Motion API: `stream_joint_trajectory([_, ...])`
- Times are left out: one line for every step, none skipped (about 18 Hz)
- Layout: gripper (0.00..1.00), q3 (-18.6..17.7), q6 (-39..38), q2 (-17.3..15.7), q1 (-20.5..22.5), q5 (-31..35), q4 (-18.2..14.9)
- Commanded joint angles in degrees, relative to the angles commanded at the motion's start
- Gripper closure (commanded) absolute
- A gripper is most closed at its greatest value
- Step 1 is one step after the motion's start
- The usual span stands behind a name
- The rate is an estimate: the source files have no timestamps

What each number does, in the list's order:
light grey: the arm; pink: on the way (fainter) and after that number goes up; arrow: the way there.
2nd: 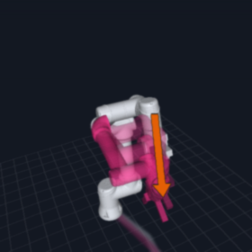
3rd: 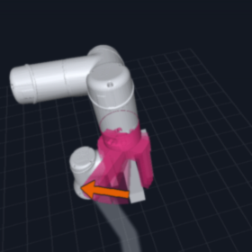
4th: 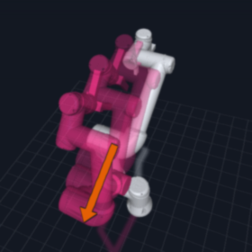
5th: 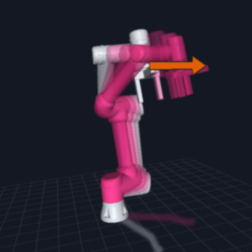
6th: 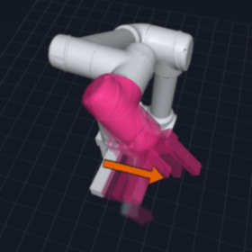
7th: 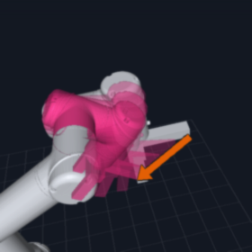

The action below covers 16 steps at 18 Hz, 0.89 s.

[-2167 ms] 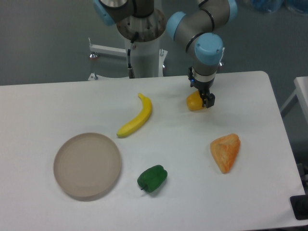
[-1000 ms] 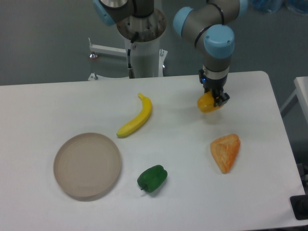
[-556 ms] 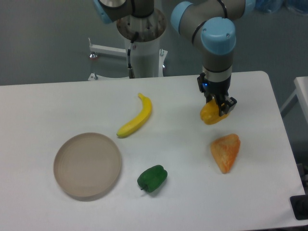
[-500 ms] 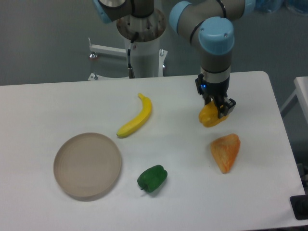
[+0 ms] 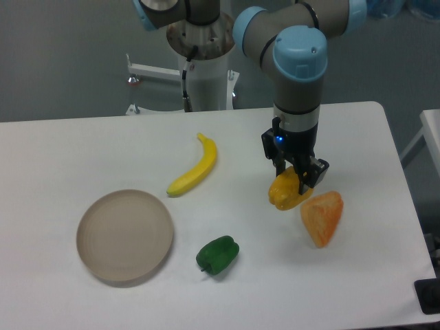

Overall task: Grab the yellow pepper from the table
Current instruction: 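Lift the yellow pepper and carry it toward the orange slice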

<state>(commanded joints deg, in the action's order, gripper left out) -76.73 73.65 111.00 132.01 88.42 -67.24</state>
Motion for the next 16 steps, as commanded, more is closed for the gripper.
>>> stream_joint_trajectory([0.46, 0.1, 0.0, 0.2, 0.0, 0.1, 0.0])
stream_joint_trajectory([0.46, 0.0, 0.0, 0.3, 0.0, 0.1, 0.0])
stream_joint_trajectory([0.46, 0.0, 0.0, 0.3, 0.0, 0.2, 0.1])
stream_joint_trajectory([0.46, 0.0, 0.0, 0.3, 0.0, 0.3, 0.1])
stream_joint_trajectory([0.46, 0.0, 0.0, 0.4, 0.0, 0.4, 0.1])
stream_joint_trajectory([0.46, 0.0, 0.0, 0.4, 0.0, 0.4, 0.1])
stream_joint_trajectory([0.46, 0.0, 0.0, 0.4, 0.1, 0.6, 0.1])
stream_joint_trajectory([0.46, 0.0, 0.0, 0.6, 0.0, 0.7, 0.1])
stream_joint_trajectory([0.46, 0.0, 0.0, 0.6, 0.0, 0.8, 0.1])
stream_joint_trajectory([0.46, 0.0, 0.0, 0.7, 0.0, 0.9, 0.1])
stream_joint_trajectory([0.46, 0.0, 0.0, 0.6, 0.0, 0.8, 0.1])
stream_joint_trajectory([0.46, 0.1, 0.0, 0.7, 0.0, 0.8, 0.1])
stream_joint_trajectory([0.46, 0.1, 0.0, 0.6, 0.0, 0.9, 0.1])
stream_joint_trajectory([0.46, 0.1, 0.0, 0.6, 0.0, 0.9, 0.1])
stream_joint_trajectory([0.46, 0.1, 0.0, 0.7, 0.0, 0.8, 0.1])
stream_joint_trajectory([0.46, 0.1, -0.1, 0.7, 0.0, 0.9, 0.1])
